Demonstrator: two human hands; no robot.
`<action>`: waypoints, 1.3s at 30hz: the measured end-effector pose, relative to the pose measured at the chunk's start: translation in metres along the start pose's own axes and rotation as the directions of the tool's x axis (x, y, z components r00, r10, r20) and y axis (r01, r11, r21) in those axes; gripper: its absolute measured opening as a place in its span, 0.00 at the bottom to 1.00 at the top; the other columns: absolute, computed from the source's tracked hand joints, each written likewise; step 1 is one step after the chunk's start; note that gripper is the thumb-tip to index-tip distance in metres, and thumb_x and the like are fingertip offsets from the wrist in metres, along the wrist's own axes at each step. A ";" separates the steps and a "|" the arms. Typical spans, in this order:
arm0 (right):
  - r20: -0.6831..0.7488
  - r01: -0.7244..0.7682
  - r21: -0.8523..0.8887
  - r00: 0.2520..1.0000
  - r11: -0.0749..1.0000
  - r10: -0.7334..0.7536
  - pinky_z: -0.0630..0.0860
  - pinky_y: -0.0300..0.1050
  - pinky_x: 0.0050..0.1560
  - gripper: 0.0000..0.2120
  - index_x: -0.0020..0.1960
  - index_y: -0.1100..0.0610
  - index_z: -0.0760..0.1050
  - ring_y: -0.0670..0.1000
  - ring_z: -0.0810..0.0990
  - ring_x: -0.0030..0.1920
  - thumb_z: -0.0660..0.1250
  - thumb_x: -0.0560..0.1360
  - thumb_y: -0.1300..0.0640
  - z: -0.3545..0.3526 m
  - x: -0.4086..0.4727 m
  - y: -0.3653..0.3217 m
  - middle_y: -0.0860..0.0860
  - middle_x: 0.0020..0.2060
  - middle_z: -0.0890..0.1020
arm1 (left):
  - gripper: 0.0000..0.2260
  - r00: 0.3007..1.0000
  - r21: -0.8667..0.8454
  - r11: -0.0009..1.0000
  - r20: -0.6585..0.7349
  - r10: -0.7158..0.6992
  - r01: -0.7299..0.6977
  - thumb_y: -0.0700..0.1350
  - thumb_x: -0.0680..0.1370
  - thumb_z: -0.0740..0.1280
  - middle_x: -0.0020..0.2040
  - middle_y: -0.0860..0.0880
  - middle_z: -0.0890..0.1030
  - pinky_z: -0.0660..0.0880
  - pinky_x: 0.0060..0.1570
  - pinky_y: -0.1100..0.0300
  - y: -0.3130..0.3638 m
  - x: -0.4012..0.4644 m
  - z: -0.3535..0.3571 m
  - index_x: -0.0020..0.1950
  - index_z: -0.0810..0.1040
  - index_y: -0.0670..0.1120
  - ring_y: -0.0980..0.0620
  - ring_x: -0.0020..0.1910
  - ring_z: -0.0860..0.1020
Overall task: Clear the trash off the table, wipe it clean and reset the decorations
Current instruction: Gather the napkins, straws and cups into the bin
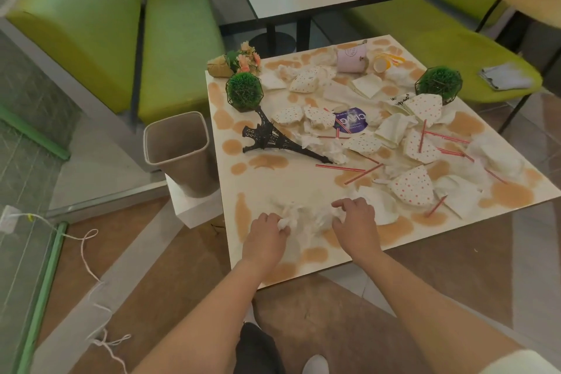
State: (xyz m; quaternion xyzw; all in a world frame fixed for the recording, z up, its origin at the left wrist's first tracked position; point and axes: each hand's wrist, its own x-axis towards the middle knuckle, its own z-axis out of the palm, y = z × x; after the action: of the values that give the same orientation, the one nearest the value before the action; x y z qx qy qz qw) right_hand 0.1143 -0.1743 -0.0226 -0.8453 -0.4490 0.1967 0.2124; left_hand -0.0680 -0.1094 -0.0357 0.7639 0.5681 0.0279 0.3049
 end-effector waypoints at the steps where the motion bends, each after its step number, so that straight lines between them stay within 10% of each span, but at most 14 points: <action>1: -0.003 0.009 -0.051 1.000 0.999 -0.009 0.67 0.45 0.60 0.17 0.65 0.50 0.73 0.54 0.67 0.61 0.64 0.77 0.58 0.000 0.004 0.000 0.53 0.59 0.72 | 0.14 1.000 -0.010 1.000 -0.020 0.004 -0.005 0.51 0.83 0.58 0.61 0.48 0.71 0.69 0.57 0.56 0.001 0.002 -0.001 0.65 0.71 0.46 0.47 0.62 0.69; 12: 0.108 0.023 -0.302 0.994 0.953 0.010 0.67 0.47 0.58 0.14 0.63 0.49 0.74 0.54 0.69 0.59 0.61 0.79 0.50 0.017 0.022 0.002 0.49 0.59 0.75 | 0.11 0.985 -0.444 0.891 -0.088 -0.147 0.093 0.54 0.80 0.64 0.41 0.50 0.74 0.76 0.42 0.50 0.015 0.022 -0.025 0.53 0.66 0.50 0.46 0.43 0.79; 20: -0.026 0.014 0.023 1.000 1.000 -0.014 0.67 0.48 0.49 0.03 0.49 0.51 0.76 0.52 0.69 0.49 0.63 0.77 0.55 0.020 0.038 -0.044 0.45 0.44 0.79 | 0.12 0.964 -0.762 0.639 -0.080 -0.255 0.106 0.37 0.82 0.57 0.61 0.46 0.72 0.79 0.51 0.46 0.002 0.045 -0.052 0.62 0.64 0.51 0.45 0.56 0.76; 25: 0.064 -0.034 0.504 0.998 0.863 0.001 0.74 0.45 0.40 0.03 0.47 0.50 0.73 0.49 0.76 0.41 0.65 0.78 0.57 0.034 0.058 -0.103 0.47 0.45 0.78 | 0.22 0.952 -0.709 0.700 -0.153 -0.264 0.080 0.32 0.79 0.52 0.56 0.49 0.67 0.81 0.42 0.50 -0.019 0.070 -0.081 0.52 0.76 0.57 0.50 0.49 0.73; 31: 0.126 -0.076 0.613 0.992 0.787 -0.002 0.82 0.54 0.40 0.02 0.50 0.53 0.76 0.50 0.78 0.40 0.65 0.79 0.56 0.062 0.088 -0.171 0.50 0.47 0.78 | 0.05 0.920 -0.603 0.790 -0.239 -0.311 0.110 0.42 0.81 0.60 0.58 0.48 0.63 0.71 0.51 0.54 -0.061 0.115 -0.133 0.57 0.70 0.48 0.49 0.48 0.71; 35: 0.177 -0.083 0.594 0.984 0.800 -0.030 0.81 0.52 0.46 0.05 0.48 0.51 0.76 0.51 0.79 0.44 0.66 0.78 0.61 0.079 0.112 -0.216 0.50 0.46 0.78 | 0.13 0.923 -0.536 0.837 -0.258 -0.285 0.109 0.41 0.83 0.56 0.55 0.47 0.69 0.66 0.66 0.46 -0.098 0.145 -0.171 0.65 0.73 0.39 0.39 0.65 0.68; 39: 0.188 -0.057 0.553 0.981 0.831 -0.058 0.76 0.42 0.42 0.05 0.51 0.51 0.74 0.49 0.78 0.45 0.66 0.78 0.61 0.102 0.141 -0.263 0.46 0.45 0.78 | 0.16 0.879 -0.641 0.751 -0.253 -0.404 0.161 0.37 0.80 0.55 0.62 0.47 0.67 0.68 0.53 0.57 -0.135 0.181 -0.213 0.64 0.73 0.50 0.48 0.54 0.72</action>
State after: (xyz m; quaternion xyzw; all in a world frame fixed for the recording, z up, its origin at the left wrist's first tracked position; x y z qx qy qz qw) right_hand -0.0443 0.0962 0.0133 -0.7232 -0.3914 0.4011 0.4036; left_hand -0.2022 0.1659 0.0149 0.5098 0.6876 0.3052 0.4172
